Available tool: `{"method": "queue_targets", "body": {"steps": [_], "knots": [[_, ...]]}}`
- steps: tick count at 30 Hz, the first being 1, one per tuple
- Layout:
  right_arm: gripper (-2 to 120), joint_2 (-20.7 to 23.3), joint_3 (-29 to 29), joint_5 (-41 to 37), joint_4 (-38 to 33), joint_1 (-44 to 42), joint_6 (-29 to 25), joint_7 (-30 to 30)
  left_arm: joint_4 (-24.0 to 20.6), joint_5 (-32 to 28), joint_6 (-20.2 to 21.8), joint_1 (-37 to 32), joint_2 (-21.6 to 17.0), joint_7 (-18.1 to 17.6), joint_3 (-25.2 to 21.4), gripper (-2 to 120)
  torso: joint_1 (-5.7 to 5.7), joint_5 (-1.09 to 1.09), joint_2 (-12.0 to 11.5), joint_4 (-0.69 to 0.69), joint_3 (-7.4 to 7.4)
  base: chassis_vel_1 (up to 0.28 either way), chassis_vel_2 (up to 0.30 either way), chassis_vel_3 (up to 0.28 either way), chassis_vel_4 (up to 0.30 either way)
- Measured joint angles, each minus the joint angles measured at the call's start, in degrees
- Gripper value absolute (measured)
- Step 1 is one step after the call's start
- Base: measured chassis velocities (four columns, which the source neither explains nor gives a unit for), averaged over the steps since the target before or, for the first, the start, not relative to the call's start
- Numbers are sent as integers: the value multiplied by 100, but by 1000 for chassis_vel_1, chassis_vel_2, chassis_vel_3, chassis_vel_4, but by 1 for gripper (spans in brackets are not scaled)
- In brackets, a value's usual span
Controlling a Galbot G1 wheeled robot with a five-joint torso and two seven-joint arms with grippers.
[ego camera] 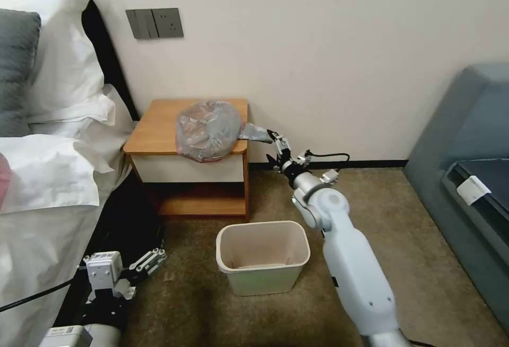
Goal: Pick up the garbage bag from the table and place it over the trash can.
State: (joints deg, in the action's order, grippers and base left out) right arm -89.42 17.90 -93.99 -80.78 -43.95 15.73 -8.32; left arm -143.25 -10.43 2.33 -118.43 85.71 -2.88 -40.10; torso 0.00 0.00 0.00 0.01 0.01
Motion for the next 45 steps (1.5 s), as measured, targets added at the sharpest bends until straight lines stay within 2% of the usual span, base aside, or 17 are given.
{"method": "queue_targets", "body": {"steps": [6, 10, 13, 15, 16, 20, 21, 24, 25, 30, 33, 36, 38, 39, 42, 43, 45], "knots": [[97, -99, 34, 241, 472, 271, -34, 240, 0, 29, -15, -24, 51, 12, -7, 100, 0, 0, 0, -1, 0, 0, 0, 0, 0], [80, -148, 63, 445, 741, 404, -82, 427, 0, 48, -27, 1, 98, 23, 7, 100, 0, 0, 0, -1, 0, 0, 0, 0, 0], [71, -160, 51, 480, 746, 406, -96, 442, 0, 56, -35, 8, 104, 27, 13, 100, 0, 0, 0, -1, 0, 0, 0, 0, 0], [63, -158, 22, 525, 710, 380, -107, 457, 0, 64, -46, 8, 111, 28, 18, 100, 0, 1, 0, -1, 0, 0, 0, 0, 0], [63, -158, 22, 525, 710, 380, -107, 457, 0, 64, -46, 8, 111, 28, 18, 100, 0, 1, 0, -1, 0, 0, 0, 0, 0], [44, -108, -8, 550, 603, 350, -111, 482, 0, 110, -90, 21, 145, 29, 43, 100, 0, 1, 0, -1, 0, 0, 0, 0, 0], [44, -108, -8, 550, 603, 350, -111, 482, 0, 110, -90, 21, 145, 29, 43, 100, 0, 1, 0, -1, 0, 0, 0, 0, 0], [29, -78, -37, 566, 545, 350, -123, 478, 0, 143, -144, 22, 152, 32, 48, 100, 0, 1, 0, -1, -1, 0, 0, 0, 0], [29, -78, -37, 566, 545, 350, -123, 478, 0, 143, -144, 22, 152, 32, 48, 100, 0, 1, 0, -1, -1, 0, 0, 0, 0], [12, -7, -155, 621, 234, 278, -169, 353, 0, 150, -166, 27, 146, 32, 47, 100, 0, 1, 0, -1, -1, 0, 0, 0, 0], [0, 106, -291, 623, -341, 62, -250, 42, 0, 152, -180, 45, 128, 32, 44, 100, 0, 1, 0, 1, 0, 0, 0, 0, 0], [0, 202, -382, 599, -750, -105, -283, -215, 0, 155, -183, 58, 112, 30, 43, 100, 0, 1, 0, 0, -1, 0, 0, 0, 0], [0, 471, -636, 526, -1719, -577, -442, -886, 1, 155, -185, 124, 72, 27, 42, 100, 0, 1, 0, -1, -1, 0, 0, 0, 0], [0, 471, -636, 526, -1719, -577, -442, -886, 1, 155, -185, 124, 72, 27, 42, 100, 0, 1, 0, -1, -1, 0, 0, 0, 0], [0, 949, -908, 480, -3092, -1259, -585, -1690, 1, 156, -185, 232, 9, 26, 51, 100, 0, 1, 0, -1, -2, 0, 0, 0, 0], [0, 949, -908, 480, -3092, -1259, -585, -1690, 1, 156, -185, 232, 9, 26, 51, 100, 0, 1, 0, -1, -2, 0, 0, 0, 0], [0, 1281, -1058, 515, -3856, -1699, -657, -2094, 1, 155, -185, 323, -29, 23, 83, 100, 0, 1, 0, -1, -2, 0, 0, 0, 0]]}}
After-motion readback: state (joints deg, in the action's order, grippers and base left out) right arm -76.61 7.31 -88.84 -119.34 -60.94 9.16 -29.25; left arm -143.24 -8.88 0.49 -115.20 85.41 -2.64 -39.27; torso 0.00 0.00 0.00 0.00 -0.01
